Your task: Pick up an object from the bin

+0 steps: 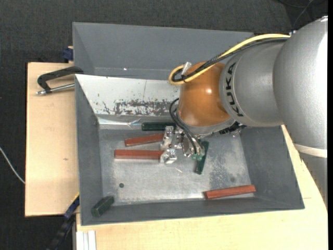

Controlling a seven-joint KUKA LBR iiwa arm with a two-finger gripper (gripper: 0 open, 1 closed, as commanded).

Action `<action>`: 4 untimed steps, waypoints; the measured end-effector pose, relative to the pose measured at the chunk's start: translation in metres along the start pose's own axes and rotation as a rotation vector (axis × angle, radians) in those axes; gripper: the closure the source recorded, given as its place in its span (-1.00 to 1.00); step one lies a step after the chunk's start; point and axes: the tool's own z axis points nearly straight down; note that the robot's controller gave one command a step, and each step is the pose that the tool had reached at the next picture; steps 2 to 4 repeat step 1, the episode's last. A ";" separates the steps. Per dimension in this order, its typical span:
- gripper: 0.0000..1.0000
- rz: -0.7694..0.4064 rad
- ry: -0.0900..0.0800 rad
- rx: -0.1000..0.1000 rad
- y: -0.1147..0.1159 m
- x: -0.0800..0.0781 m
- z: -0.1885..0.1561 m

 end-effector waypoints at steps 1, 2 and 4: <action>1.00 0.005 -0.007 0.002 -0.009 0.006 -0.136; 1.00 0.005 -0.007 0.002 -0.009 0.006 -0.136; 1.00 0.005 -0.007 0.002 -0.009 0.006 -0.136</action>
Offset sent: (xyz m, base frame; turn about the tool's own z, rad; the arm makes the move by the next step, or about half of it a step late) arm 0.0000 0.0000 0.0000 0.0000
